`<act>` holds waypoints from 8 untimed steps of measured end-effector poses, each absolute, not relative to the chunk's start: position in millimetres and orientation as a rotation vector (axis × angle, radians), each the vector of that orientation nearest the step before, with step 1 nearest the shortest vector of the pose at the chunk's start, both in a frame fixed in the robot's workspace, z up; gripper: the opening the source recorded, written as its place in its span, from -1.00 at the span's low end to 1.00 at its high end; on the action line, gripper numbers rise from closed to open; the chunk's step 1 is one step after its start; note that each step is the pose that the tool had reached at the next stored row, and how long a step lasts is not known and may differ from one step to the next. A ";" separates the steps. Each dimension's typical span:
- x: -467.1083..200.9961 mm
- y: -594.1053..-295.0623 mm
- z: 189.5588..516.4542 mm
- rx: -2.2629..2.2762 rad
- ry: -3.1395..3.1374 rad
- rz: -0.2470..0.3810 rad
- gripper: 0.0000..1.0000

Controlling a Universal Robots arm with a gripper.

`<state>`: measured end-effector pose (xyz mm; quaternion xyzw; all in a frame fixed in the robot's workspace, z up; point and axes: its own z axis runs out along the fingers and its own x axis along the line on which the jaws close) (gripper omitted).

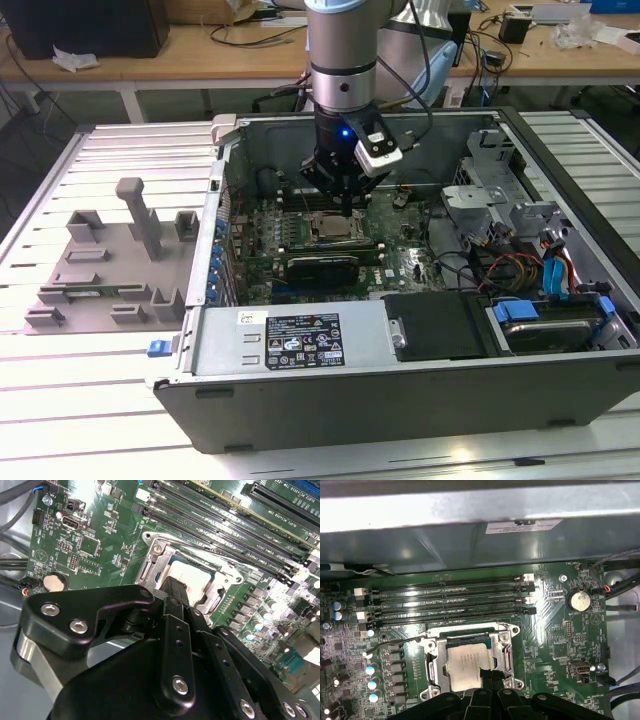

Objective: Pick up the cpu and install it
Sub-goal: 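Close the cpu cover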

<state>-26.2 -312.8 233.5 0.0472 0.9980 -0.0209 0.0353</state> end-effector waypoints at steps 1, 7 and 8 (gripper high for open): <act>-26.2 -312.9 233.5 0.145 3.067 -0.064 -0.79; -29.7 -315.2 233.2 0.136 3.067 -0.064 -0.79; -30.7 -315.6 233.1 0.135 3.067 -0.064 -0.79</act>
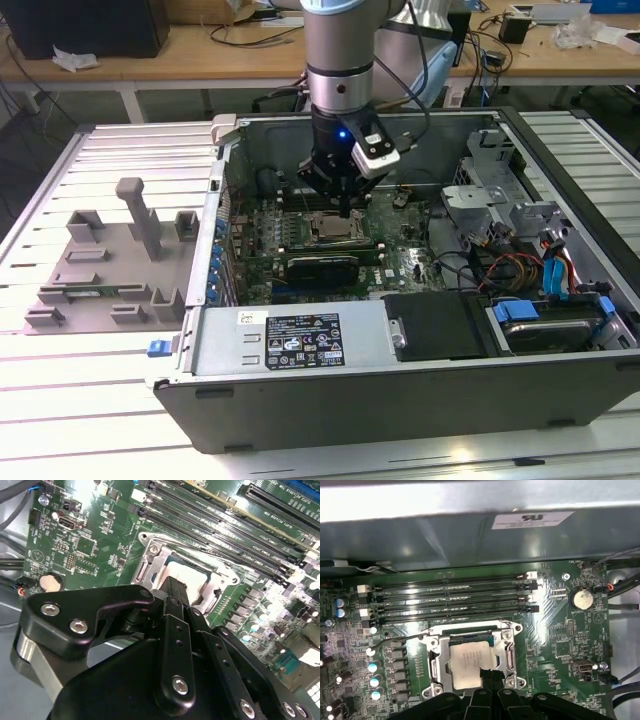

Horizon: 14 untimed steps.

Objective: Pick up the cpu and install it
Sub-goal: 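Close the cpu cover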

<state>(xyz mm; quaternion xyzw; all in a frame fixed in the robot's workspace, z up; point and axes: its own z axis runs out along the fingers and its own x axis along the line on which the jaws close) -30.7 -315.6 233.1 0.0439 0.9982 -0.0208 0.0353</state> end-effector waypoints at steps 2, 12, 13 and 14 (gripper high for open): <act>-33.6 -316.7 232.8 0.131 3.067 -0.064 -0.79; -50.2 -317.9 226.5 0.111 3.068 -0.063 -0.79; -51.3 -317.9 225.6 0.110 3.068 -0.063 -0.79; -52.7 -318.0 224.3 0.107 3.068 -0.063 -0.79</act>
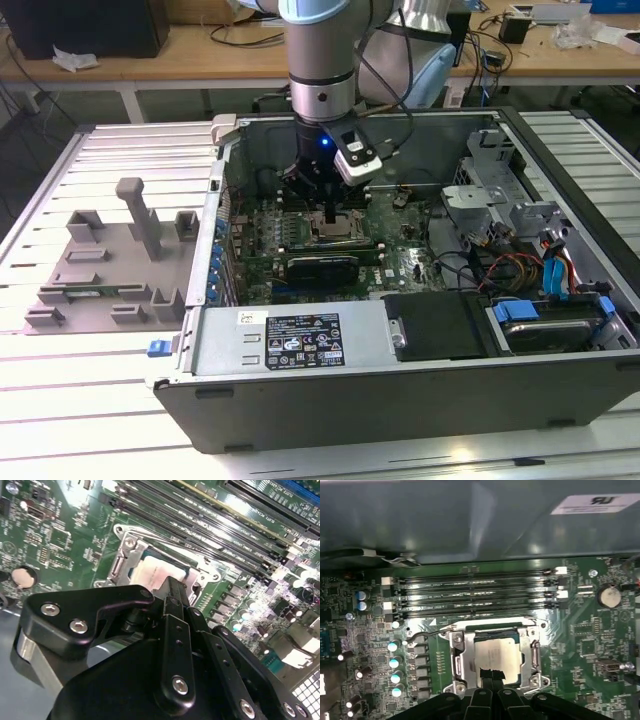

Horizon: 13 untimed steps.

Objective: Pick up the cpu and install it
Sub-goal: 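Close the cpu cover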

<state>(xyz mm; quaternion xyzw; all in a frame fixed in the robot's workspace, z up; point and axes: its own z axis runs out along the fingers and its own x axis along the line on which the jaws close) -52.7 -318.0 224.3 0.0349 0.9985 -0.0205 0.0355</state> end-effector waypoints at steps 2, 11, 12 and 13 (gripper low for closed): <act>-56.1 -318.1 221.9 0.104 3.068 -0.063 -0.79; -72.2 -316.2 211.0 0.037 3.069 -0.060 -0.79; -72.6 -315.9 210.2 0.030 3.069 -0.060 -0.79; -72.9 -315.6 209.0 0.017 3.069 -0.060 -0.79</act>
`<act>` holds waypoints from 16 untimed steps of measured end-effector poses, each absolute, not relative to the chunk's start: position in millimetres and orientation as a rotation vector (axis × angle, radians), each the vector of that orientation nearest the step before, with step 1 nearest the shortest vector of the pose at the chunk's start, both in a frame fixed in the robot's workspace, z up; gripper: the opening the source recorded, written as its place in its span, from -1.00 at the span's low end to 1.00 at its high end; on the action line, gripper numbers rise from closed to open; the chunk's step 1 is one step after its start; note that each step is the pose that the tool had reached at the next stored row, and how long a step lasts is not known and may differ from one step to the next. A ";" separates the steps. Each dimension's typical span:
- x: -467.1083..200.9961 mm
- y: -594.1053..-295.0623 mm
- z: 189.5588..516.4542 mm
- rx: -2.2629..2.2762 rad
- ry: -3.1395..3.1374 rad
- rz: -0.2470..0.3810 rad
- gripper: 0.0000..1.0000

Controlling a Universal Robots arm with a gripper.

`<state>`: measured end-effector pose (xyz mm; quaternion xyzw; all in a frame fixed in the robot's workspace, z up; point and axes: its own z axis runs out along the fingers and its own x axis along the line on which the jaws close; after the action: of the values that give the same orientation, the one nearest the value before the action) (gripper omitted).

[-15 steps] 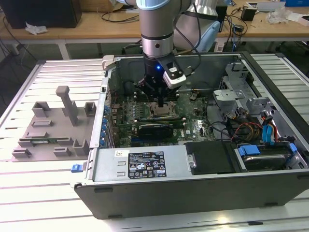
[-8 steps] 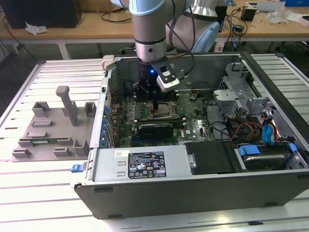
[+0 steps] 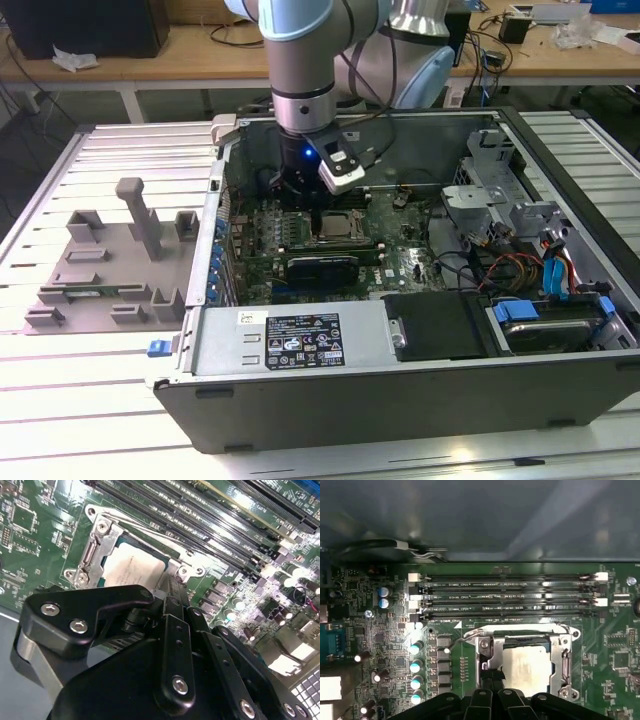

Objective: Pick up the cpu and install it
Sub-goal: 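Close the cpu cover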

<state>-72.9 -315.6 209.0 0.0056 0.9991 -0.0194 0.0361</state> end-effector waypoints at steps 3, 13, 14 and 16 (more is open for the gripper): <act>-73.4 -315.5 207.4 -0.008 3.069 -0.059 -0.79; -73.2 -315.4 203.7 -0.066 3.067 -0.059 -0.79; -72.6 -315.4 203.6 -0.068 3.067 -0.059 -0.79; -72.1 -315.4 203.6 -0.069 3.067 -0.059 -0.79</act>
<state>-72.1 -315.4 203.6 -0.0226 0.9989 -0.0192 0.0366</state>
